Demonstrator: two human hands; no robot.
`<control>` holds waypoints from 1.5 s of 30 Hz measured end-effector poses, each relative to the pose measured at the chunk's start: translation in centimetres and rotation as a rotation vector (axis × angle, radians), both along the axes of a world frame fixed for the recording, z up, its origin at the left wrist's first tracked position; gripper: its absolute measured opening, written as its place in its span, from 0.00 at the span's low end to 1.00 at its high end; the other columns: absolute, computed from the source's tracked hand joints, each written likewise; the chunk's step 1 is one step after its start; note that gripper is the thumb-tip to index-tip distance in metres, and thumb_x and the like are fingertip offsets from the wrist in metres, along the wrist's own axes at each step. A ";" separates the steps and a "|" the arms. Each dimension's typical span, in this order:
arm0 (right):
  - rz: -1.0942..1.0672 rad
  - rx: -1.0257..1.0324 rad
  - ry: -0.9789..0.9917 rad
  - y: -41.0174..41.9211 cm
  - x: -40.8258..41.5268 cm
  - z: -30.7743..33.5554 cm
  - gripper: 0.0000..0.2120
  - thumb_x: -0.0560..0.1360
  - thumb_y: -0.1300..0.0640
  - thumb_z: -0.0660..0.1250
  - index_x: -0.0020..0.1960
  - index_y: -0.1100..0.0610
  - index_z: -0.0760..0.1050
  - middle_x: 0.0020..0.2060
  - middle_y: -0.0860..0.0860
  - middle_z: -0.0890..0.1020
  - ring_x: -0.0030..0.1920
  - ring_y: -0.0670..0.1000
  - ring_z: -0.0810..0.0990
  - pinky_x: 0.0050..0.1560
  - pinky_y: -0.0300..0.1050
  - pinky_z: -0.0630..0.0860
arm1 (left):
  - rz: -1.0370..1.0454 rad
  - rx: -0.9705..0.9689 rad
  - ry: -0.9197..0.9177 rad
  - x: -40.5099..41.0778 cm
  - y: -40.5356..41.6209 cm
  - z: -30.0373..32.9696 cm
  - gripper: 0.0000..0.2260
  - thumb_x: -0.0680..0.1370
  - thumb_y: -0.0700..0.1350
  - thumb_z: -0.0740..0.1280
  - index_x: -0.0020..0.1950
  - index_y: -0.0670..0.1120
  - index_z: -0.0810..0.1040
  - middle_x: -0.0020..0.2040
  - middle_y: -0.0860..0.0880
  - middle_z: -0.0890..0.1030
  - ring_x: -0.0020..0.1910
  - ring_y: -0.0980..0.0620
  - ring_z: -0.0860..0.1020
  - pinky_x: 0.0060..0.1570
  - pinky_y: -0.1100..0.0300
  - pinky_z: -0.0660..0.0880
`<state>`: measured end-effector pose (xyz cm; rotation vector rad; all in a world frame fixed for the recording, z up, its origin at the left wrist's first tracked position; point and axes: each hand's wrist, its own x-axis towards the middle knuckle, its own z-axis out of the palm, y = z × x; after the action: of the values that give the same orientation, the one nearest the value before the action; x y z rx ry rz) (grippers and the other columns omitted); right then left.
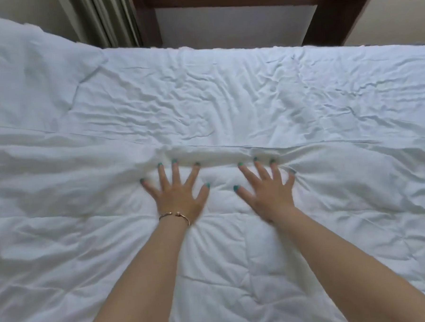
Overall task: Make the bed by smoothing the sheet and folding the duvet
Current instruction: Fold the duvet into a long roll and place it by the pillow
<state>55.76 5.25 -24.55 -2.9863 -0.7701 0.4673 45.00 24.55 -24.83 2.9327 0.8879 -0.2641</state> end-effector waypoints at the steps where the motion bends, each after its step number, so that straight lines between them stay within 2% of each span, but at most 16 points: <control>1: 0.007 0.002 -0.052 -0.2 -0.2 -1.4 0.31 0.72 0.26 0.38 0.73 0.29 0.38 0.78 0.42 0.44 0.78 0.57 0.42 0.69 0.72 0.39 | 0.012 0.022 -0.037 0.0 -0.2 -1.3 0.27 0.75 0.70 0.41 0.74 0.69 0.43 0.80 0.48 0.45 0.76 0.39 0.40 0.62 0.25 0.36; 3: -0.001 0.025 -0.143 -0.3 -0.2 -3.8 0.30 0.74 0.27 0.41 0.74 0.30 0.42 0.78 0.43 0.47 0.78 0.58 0.45 0.69 0.72 0.38 | 0.017 0.046 -0.127 0.4 -0.4 -3.3 0.28 0.75 0.69 0.47 0.75 0.68 0.49 0.79 0.46 0.49 0.77 0.37 0.45 0.64 0.25 0.39; 6: 0.007 0.087 -0.213 0.3 0.6 -6.4 0.30 0.75 0.29 0.47 0.76 0.35 0.55 0.78 0.47 0.57 0.76 0.62 0.53 0.69 0.74 0.41 | -0.021 0.092 -0.192 1.3 -0.1 -5.1 0.29 0.75 0.67 0.52 0.76 0.64 0.56 0.79 0.44 0.53 0.76 0.36 0.50 0.64 0.24 0.41; 8: 0.031 0.100 -0.251 0.5 1.0 -7.6 0.31 0.74 0.31 0.49 0.75 0.37 0.56 0.77 0.50 0.59 0.76 0.63 0.54 0.68 0.75 0.43 | -0.042 0.124 -0.228 1.5 -0.1 -5.8 0.29 0.76 0.67 0.54 0.76 0.63 0.59 0.78 0.43 0.56 0.76 0.35 0.51 0.64 0.24 0.43; 12: 0.043 0.109 -0.229 0.8 1.7 -8.5 0.31 0.74 0.31 0.49 0.76 0.39 0.57 0.77 0.51 0.59 0.76 0.64 0.54 0.68 0.74 0.40 | -0.048 0.135 -0.215 1.8 0.1 -6.7 0.28 0.76 0.66 0.53 0.76 0.61 0.60 0.78 0.42 0.56 0.76 0.35 0.51 0.64 0.24 0.43; 20: 0.019 0.122 -0.230 0.7 1.8 -8.5 0.32 0.73 0.31 0.52 0.75 0.39 0.57 0.76 0.50 0.60 0.76 0.63 0.55 0.67 0.76 0.45 | -0.050 0.103 -0.231 1.7 0.3 -7.0 0.28 0.76 0.65 0.53 0.75 0.60 0.61 0.78 0.42 0.57 0.77 0.37 0.51 0.65 0.24 0.43; 25: 0.015 0.122 -0.260 0.8 1.5 -7.9 0.31 0.73 0.30 0.53 0.75 0.38 0.59 0.76 0.50 0.61 0.76 0.62 0.57 0.68 0.76 0.45 | -0.060 0.116 -0.243 1.4 0.4 -8.4 0.29 0.76 0.64 0.52 0.77 0.59 0.59 0.78 0.43 0.53 0.77 0.37 0.49 0.65 0.24 0.42; 34: 0.018 0.121 -0.165 1.0 1.9 -7.9 0.33 0.73 0.29 0.50 0.76 0.35 0.50 0.78 0.47 0.51 0.77 0.60 0.48 0.69 0.73 0.40 | -0.067 0.140 -0.253 1.4 0.4 -8.2 0.29 0.77 0.64 0.51 0.77 0.58 0.57 0.78 0.42 0.53 0.77 0.37 0.48 0.64 0.25 0.40; 38: 0.028 0.139 -0.115 1.0 2.4 -7.9 0.33 0.73 0.28 0.47 0.76 0.33 0.46 0.79 0.46 0.47 0.77 0.59 0.44 0.69 0.71 0.34 | -0.060 0.143 -0.166 1.8 0.1 -7.2 0.29 0.76 0.65 0.50 0.77 0.60 0.56 0.78 0.43 0.54 0.77 0.38 0.48 0.65 0.27 0.37; 40: 0.015 0.170 -0.057 1.0 2.5 -7.0 0.32 0.73 0.27 0.46 0.75 0.32 0.44 0.78 0.45 0.44 0.77 0.57 0.39 0.68 0.70 0.31 | -0.038 0.206 -0.023 1.9 -0.1 -5.9 0.28 0.77 0.65 0.46 0.77 0.62 0.48 0.79 0.43 0.50 0.77 0.38 0.47 0.65 0.28 0.37; 42: 0.021 0.209 0.067 0.8 2.5 -5.4 0.33 0.73 0.27 0.47 0.75 0.31 0.41 0.78 0.44 0.39 0.76 0.56 0.33 0.67 0.68 0.27 | 0.018 0.297 0.190 2.3 -1.0 -3.7 0.27 0.78 0.64 0.40 0.76 0.62 0.37 0.79 0.42 0.46 0.76 0.36 0.48 0.67 0.29 0.41; 44: 0.110 0.222 0.274 -0.3 2.9 -2.8 0.34 0.73 0.29 0.52 0.75 0.32 0.41 0.77 0.43 0.37 0.76 0.54 0.31 0.67 0.66 0.25 | 0.171 0.325 0.299 3.3 -3.7 -1.2 0.27 0.81 0.59 0.40 0.77 0.56 0.35 0.78 0.40 0.48 0.74 0.34 0.53 0.70 0.34 0.48; 45: 0.185 0.218 0.361 -1.7 3.3 -1.0 0.34 0.74 0.31 0.55 0.76 0.33 0.44 0.78 0.44 0.38 0.76 0.54 0.32 0.69 0.64 0.27 | 0.285 0.288 0.325 4.2 -6.0 0.3 0.27 0.82 0.56 0.44 0.78 0.52 0.38 0.78 0.40 0.50 0.74 0.35 0.56 0.70 0.37 0.53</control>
<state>59.09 3.55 -25.60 -2.5394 -0.9856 0.8403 49.16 18.52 -24.58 3.0072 1.4870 -0.6576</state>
